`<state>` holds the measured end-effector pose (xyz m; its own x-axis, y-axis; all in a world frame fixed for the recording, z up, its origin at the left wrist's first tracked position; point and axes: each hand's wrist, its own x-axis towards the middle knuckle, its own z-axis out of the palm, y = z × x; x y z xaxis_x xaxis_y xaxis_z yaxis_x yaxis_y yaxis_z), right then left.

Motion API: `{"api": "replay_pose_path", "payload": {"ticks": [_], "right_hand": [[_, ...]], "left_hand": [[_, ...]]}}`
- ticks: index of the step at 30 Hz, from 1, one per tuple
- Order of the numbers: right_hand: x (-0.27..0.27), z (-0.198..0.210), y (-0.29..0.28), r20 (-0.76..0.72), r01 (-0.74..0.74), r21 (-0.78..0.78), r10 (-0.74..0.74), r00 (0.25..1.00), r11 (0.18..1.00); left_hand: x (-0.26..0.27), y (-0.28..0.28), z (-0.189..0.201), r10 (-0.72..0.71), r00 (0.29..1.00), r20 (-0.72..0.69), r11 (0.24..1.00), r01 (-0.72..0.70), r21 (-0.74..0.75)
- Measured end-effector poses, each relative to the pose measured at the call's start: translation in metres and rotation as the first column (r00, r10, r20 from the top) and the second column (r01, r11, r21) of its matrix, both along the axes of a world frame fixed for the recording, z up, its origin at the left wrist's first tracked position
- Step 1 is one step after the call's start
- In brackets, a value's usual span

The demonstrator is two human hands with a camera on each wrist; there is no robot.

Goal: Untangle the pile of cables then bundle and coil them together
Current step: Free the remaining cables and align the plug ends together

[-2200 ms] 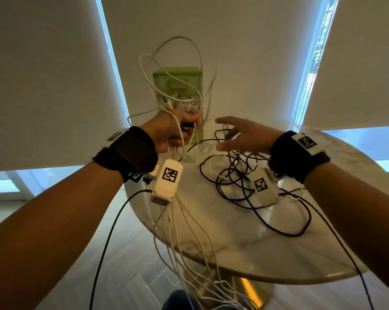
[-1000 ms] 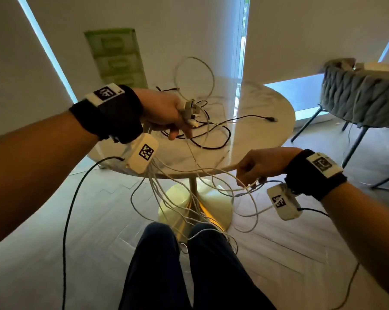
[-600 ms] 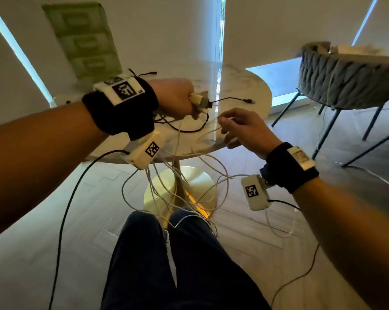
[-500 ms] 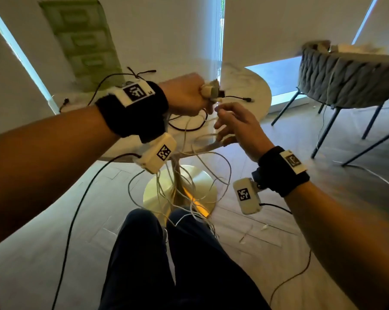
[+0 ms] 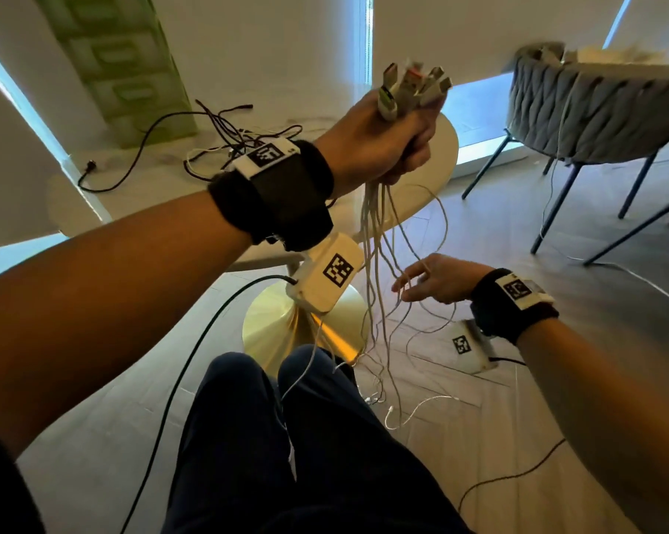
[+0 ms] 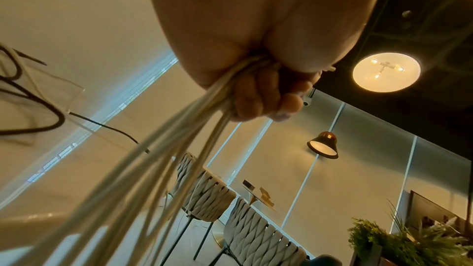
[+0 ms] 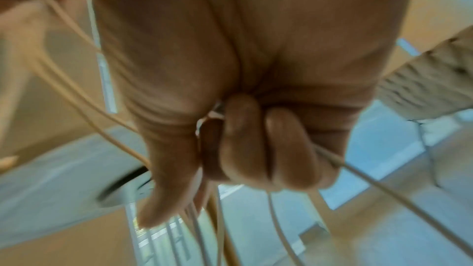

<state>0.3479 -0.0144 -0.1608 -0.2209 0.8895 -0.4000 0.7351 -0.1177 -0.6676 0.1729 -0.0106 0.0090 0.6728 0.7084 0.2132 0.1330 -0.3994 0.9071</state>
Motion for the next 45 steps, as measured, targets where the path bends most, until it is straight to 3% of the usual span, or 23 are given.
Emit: {"api": "replay_pose_path", "payload": {"ticks": [4,8,11,13,16,18,22,25,28,30,34,36,37,39,40,42,43,45], "right_hand": [[0.042,-0.028,0.008,0.028,0.254,0.125,-0.259,0.965,0.959],[0.05,-0.04,0.002,0.103,0.24,-0.005,-0.238,0.966,0.971],[0.034,-0.025,-0.003,-0.012,0.179,0.032,-0.179,0.984,0.983],[0.02,-0.014,-0.004,-0.193,0.159,0.072,-0.143,0.971,0.985],[-0.003,0.0,-0.004,-0.493,0.15,0.111,-0.076,0.867,0.983],[-0.021,0.006,-0.005,-0.538,0.157,0.174,-0.04,0.842,0.972],[-0.038,-0.005,-0.007,-0.537,0.289,0.198,-0.143,0.831,0.937],[-0.029,-0.025,-0.003,-0.405,0.23,0.125,-0.162,0.9,0.965],[-0.006,-0.054,0.013,-0.023,0.091,0.064,-0.09,0.996,0.994],[0.014,-0.061,0.026,0.184,0.163,0.056,-0.171,0.968,0.985],[0.056,-0.048,0.05,0.216,0.45,0.111,-0.463,0.859,0.886],[0.067,-0.031,0.056,0.057,0.567,0.082,-0.572,0.818,0.82],[0.073,-0.028,0.061,-0.067,0.648,0.115,-0.645,0.761,0.753],[0.076,-0.027,0.064,-0.243,0.778,0.262,-0.741,0.626,0.571],[0.073,-0.031,0.063,-0.25,0.777,0.345,-0.747,0.617,0.526],[0.063,-0.047,0.054,-0.121,0.667,0.387,-0.682,0.721,0.637],[0.059,-0.058,0.05,-0.059,0.595,0.348,-0.617,0.785,0.724],[0.056,-0.071,0.044,0.004,0.527,0.202,-0.539,0.842,0.825]], "left_hand": [[0.01,0.003,-0.006,0.008,1.0,-0.014,1.0,-0.008,0.024],[0.017,0.015,-0.01,0.146,0.988,-0.057,0.987,-0.142,0.07],[0.025,0.018,-0.018,0.187,0.97,-0.155,0.982,-0.179,0.064],[0.033,0.019,-0.027,0.173,0.973,-0.152,0.985,-0.175,0.004],[0.047,0.018,-0.038,0.178,0.98,-0.087,0.979,-0.185,-0.081],[0.055,0.017,-0.041,0.186,0.982,-0.019,0.966,-0.187,-0.179],[0.062,0.015,-0.043,0.174,0.984,0.024,0.933,-0.157,-0.325],[0.061,0.012,-0.041,0.168,0.983,0.076,0.909,-0.125,-0.399],[0.062,0.009,-0.035,0.152,0.978,0.143,0.894,-0.075,-0.442],[0.062,0.008,-0.03,0.134,0.977,0.164,0.903,-0.052,-0.427],[0.062,0.01,-0.022,0.131,0.972,0.198,0.919,-0.043,-0.393],[0.06,0.015,-0.02,0.15,0.959,0.239,0.919,-0.047,-0.392],[0.06,0.018,-0.019,0.162,0.952,0.26,0.918,-0.048,-0.395],[0.059,0.024,-0.018,0.189,0.937,0.295,0.915,-0.058,-0.4],[0.059,0.028,-0.018,0.206,0.93,0.306,0.913,-0.07,-0.401],[0.058,0.033,-0.018,0.246,0.916,0.317,0.912,-0.108,-0.396],[0.057,0.035,-0.019,0.268,0.912,0.312,0.912,-0.135,-0.388],[0.054,0.041,-0.023,0.308,0.917,0.252,0.911,-0.208,-0.355]]}}
